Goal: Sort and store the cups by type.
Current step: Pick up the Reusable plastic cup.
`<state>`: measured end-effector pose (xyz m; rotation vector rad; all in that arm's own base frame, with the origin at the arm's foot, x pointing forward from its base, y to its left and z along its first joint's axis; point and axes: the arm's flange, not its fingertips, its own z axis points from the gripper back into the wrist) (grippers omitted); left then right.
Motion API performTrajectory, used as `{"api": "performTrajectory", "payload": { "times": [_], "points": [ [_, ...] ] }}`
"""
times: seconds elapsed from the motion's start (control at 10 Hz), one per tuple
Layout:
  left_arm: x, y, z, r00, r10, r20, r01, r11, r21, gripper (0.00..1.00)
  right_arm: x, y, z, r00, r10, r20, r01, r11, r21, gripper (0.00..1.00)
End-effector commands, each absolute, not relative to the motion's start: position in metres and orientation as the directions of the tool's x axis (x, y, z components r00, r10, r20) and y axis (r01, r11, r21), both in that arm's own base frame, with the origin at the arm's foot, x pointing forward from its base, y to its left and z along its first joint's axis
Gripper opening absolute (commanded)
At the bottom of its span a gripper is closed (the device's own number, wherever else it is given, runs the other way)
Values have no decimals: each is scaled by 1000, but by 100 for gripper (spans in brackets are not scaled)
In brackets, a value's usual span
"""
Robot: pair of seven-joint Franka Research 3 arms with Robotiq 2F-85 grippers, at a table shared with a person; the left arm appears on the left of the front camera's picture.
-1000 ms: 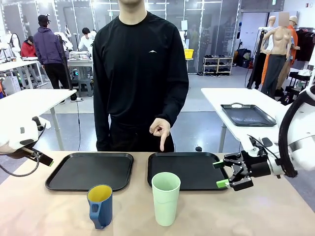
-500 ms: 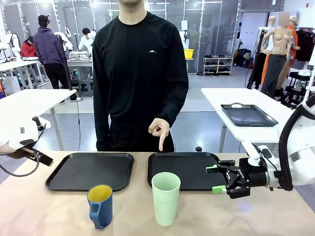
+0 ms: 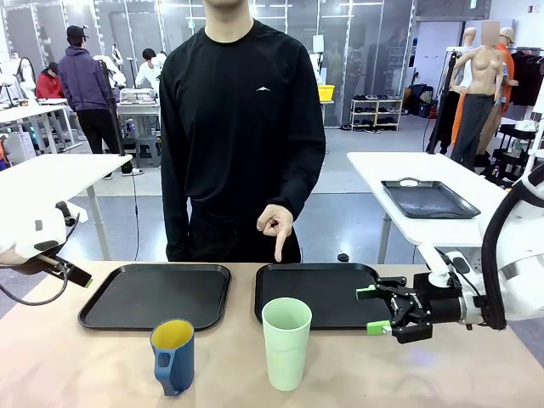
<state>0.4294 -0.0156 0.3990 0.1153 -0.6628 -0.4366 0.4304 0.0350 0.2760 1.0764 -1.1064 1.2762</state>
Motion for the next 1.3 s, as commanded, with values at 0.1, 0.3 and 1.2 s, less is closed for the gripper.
{"api": "performTrajectory", "payload": {
  "times": [0.1, 0.3, 1.2],
  "points": [
    [430, -15, 399, 699, -432, 570, 356, 901, 246, 100, 427, 63, 257, 7, 108, 994, -999, -33, 10, 100],
    [430, -15, 399, 699, -432, 570, 356, 901, 246, 100, 424, 83, 242, 18, 86, 996, -998, -61, 24, 100],
    [430, -15, 399, 699, -432, 570, 356, 901, 246, 100, 414, 159, 215, 6, 69, 998, -996, -90, 12, 100]
  ]
}}
